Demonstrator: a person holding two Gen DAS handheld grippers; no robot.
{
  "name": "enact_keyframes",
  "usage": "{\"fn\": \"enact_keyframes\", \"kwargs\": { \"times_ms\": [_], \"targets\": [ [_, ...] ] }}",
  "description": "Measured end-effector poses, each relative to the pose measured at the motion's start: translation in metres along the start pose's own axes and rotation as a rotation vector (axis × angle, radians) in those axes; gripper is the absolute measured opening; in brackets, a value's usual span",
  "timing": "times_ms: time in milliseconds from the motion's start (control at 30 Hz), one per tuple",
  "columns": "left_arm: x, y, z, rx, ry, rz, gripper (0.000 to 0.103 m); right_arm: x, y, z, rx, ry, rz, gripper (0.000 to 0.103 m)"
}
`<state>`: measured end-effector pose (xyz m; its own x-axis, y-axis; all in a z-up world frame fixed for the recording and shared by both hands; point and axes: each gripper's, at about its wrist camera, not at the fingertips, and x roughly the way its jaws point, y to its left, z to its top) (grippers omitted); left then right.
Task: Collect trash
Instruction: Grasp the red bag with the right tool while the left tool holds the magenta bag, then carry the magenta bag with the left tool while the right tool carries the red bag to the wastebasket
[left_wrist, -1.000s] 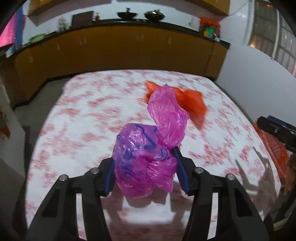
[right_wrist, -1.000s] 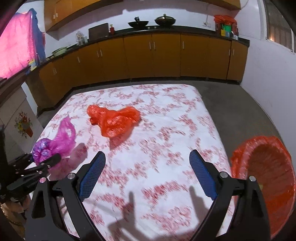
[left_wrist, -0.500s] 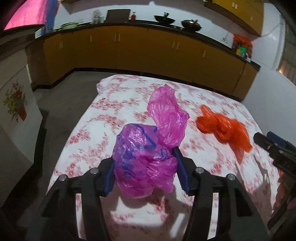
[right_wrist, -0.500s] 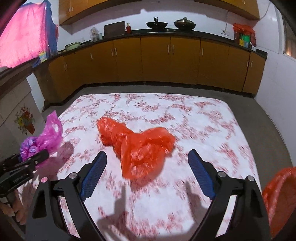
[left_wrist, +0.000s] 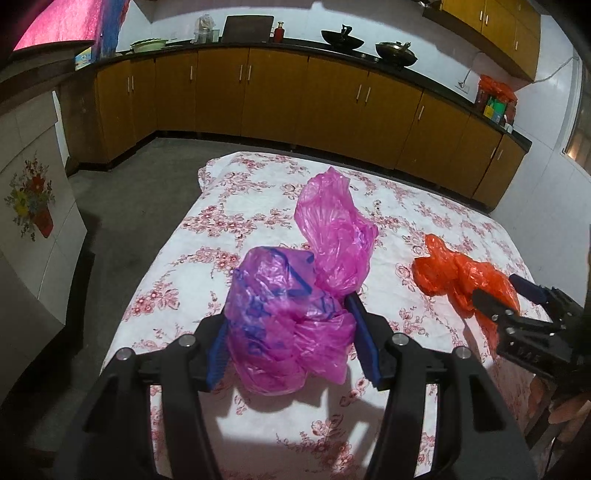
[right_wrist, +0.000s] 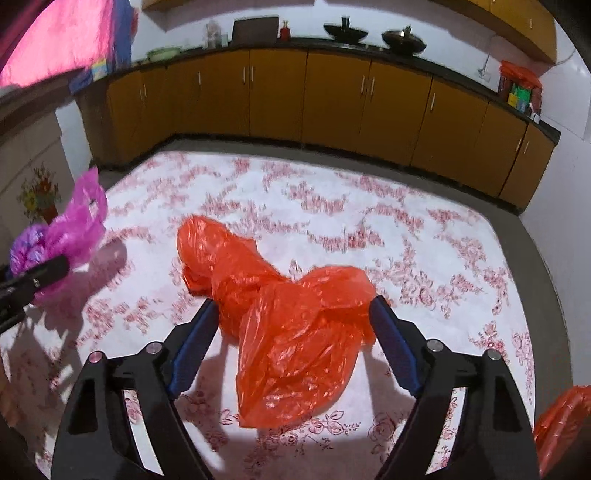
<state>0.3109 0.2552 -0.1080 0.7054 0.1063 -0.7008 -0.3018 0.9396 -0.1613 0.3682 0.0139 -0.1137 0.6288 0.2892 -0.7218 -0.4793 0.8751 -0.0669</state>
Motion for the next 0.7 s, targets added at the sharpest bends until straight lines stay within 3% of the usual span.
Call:
{"fn": "enact_keyframes", "kwargs": {
  "times_ms": [267, 367, 700],
  "targets": [
    [0.005, -0.007, -0.001, 0.009, 0.017, -0.008, 0.056, 0.008, -0.01, -0.003, 0.041, 0.06, -0.001, 0.043],
    [0.005, -0.01, -0.001, 0.013, 0.022, -0.01, 0.056, 0.002, -0.017, -0.007, 0.063, 0.062, 0.0, 0.035],
    [-0.012, -0.037, -0.008, 0.062, 0.017, -0.039, 0.056, -0.045, -0.046, -0.04, 0.144, 0.06, -0.012, 0.031]
  ]
}}
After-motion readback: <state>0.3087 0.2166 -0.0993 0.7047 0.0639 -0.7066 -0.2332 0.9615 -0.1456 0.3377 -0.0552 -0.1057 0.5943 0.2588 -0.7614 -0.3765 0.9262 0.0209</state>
